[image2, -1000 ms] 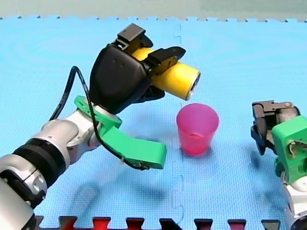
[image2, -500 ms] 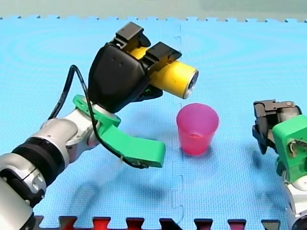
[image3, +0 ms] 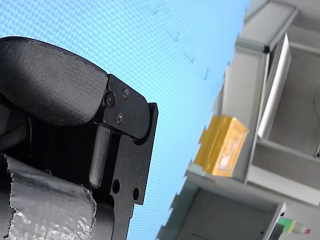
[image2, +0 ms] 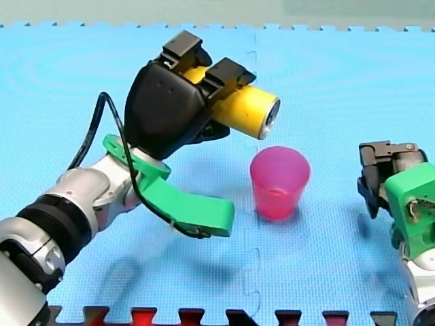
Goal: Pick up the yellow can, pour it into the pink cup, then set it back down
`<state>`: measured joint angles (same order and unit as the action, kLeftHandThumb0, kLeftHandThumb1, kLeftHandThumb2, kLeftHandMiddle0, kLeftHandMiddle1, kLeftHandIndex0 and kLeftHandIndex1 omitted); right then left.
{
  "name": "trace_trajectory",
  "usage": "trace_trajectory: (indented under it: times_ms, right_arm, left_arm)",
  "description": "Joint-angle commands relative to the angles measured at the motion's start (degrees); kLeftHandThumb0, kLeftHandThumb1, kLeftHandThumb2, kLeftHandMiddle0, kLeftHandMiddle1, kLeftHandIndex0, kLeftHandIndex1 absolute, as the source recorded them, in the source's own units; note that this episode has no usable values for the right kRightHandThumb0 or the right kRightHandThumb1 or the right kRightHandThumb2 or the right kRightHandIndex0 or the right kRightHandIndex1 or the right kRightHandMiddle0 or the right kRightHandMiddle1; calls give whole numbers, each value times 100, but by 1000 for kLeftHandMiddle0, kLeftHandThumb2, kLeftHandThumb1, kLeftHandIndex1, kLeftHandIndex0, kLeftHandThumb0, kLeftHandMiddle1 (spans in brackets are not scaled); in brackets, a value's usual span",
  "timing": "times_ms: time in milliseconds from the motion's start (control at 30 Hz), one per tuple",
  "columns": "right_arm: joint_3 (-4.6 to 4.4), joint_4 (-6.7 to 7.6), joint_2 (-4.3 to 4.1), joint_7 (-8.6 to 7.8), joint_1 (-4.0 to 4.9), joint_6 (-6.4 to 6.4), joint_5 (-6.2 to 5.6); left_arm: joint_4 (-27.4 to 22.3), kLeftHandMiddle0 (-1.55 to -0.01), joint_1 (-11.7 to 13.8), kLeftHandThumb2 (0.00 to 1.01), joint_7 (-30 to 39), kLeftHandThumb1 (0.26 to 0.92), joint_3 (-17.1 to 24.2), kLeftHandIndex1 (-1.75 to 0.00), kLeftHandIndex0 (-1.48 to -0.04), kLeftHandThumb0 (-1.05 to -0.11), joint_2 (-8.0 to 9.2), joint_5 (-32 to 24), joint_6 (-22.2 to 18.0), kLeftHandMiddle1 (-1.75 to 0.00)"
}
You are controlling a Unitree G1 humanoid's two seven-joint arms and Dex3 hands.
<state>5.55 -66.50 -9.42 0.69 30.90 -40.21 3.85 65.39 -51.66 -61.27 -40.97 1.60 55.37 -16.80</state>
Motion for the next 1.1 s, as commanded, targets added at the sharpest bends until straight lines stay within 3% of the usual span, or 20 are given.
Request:
trace_trajectory:
  times_ms: [0,1067]
  right_arm:
    - [-1,26,-25,22,-7,0,-2]
    - [10,33,-15,27,-43,-3,-22]
  left_arm:
    - [-17,-772,-60,1,-55,890,-10,-1137,-769,-321,16,-14,25,-1746]
    - [26,-782,-83,2,-158,900,-131,-1336,-686,-320,-16,50,293,-1746]
